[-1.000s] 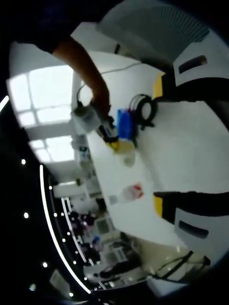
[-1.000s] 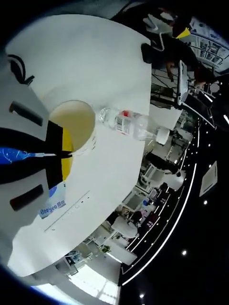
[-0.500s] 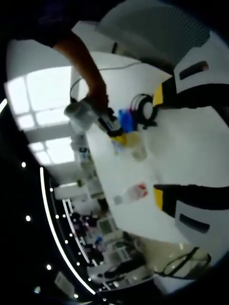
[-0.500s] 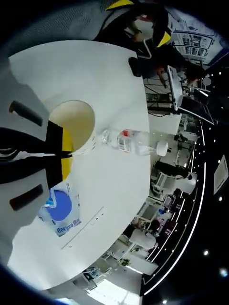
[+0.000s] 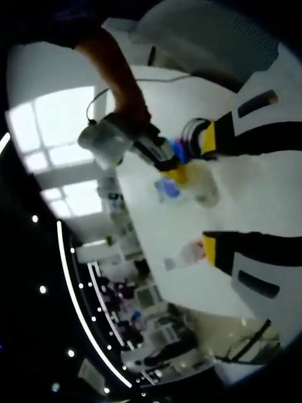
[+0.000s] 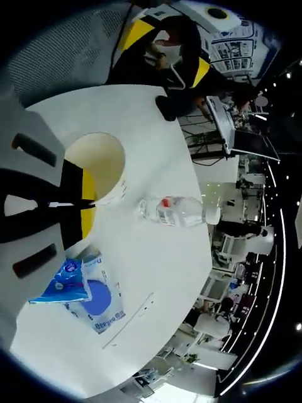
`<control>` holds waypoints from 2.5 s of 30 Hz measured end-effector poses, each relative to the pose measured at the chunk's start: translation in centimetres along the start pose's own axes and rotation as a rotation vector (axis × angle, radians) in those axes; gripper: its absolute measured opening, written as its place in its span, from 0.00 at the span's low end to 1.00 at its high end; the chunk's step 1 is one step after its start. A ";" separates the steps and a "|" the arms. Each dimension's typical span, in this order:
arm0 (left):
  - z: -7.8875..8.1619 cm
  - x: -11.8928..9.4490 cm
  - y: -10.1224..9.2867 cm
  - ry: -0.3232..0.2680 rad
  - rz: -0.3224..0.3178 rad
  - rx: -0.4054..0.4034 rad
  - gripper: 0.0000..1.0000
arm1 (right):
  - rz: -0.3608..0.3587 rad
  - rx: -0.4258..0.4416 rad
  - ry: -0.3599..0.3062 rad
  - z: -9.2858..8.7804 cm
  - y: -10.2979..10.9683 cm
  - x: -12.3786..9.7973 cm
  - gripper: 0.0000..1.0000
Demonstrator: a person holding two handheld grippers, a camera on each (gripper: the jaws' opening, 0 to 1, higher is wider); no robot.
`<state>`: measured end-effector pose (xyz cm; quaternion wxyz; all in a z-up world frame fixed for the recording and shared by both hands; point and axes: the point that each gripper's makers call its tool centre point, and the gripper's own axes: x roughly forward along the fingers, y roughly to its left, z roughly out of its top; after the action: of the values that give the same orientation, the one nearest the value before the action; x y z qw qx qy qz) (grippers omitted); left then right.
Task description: Arrange the tabletop items into an orderly group along one side of the table until the central work area is clear of visible clutter.
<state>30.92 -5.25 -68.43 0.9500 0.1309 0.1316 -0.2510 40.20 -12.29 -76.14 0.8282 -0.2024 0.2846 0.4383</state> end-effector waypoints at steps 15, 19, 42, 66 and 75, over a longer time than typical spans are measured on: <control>0.5 3.0 -0.5 0.006 -0.019 0.023 0.30 | 0.045 0.010 0.045 -0.3 2.7 -0.7 0.00; 0.3 3.7 -1.1 0.016 -0.038 0.041 0.29 | 0.054 0.014 0.052 -0.3 3.4 -0.9 0.00; -2.1 5.4 -3.8 0.105 -0.130 0.197 0.02 | 0.099 -0.053 0.076 -1.3 6.1 -1.9 0.00; -2.7 5.1 -3.4 0.114 -0.132 -0.133 0.01 | 0.028 -0.075 -0.132 -0.9 5.8 -3.7 0.02; -2.9 5.1 -3.4 0.136 -0.136 -0.261 0.01 | -0.009 -0.011 -0.159 -0.6 5.5 -4.0 0.01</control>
<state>32.90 -9.47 -73.42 0.9287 0.0140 0.2356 -0.2859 33.61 -12.18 -74.46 0.8490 -0.1728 0.2148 0.4507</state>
